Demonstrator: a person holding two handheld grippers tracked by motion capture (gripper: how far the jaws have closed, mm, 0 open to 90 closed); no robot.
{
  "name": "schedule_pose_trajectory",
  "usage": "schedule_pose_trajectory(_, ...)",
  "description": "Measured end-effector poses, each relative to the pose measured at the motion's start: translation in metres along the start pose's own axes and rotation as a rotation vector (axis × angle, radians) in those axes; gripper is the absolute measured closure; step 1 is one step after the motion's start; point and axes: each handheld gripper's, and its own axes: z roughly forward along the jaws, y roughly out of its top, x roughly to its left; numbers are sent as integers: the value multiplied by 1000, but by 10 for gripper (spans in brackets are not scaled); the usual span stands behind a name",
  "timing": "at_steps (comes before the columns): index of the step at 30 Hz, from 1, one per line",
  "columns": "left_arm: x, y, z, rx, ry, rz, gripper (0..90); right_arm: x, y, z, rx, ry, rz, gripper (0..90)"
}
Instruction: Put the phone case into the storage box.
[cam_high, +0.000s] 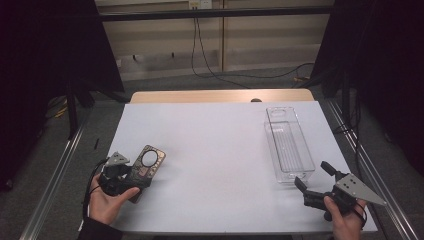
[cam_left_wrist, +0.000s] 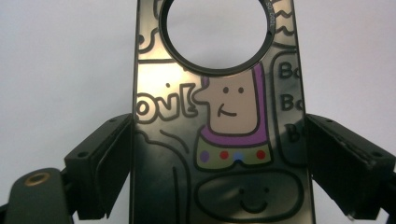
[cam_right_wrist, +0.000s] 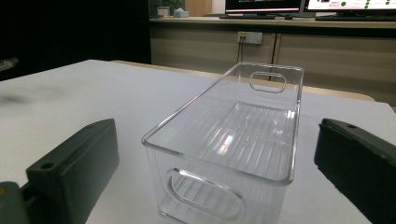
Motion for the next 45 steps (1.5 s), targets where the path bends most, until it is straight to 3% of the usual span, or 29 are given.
schedule_pose_trajectory(9, -8, 3, -8, -139, -15, 35, 125, 0, 0, 0, 0, 1, 0, 0)
schedule_pose_trajectory(14, -10, 3, -9, -193, -24, 65, 125, 0, 0, 0, 0, 1, 0, 0)
schedule_pose_trajectory(22, -12, 4, -8, -228, -45, 91, 124, 0, 0, 0, 0, 1, -1, 0)
schedule_pose_trajectory(33, -14, 6, -6, -358, -91, 103, 124, 0, 0, 0, 0, 0, -1, 0)
schedule_pose_trajectory(38, -17, 8, -3, -406, -82, 141, 124, 0, 0, 0, -1, 1, 1, 0)
schedule_pose_trajectory(45, -20, 13, 5, -423, -145, 154, 124, 1, 1, 0, -15, 8, 13, 0)
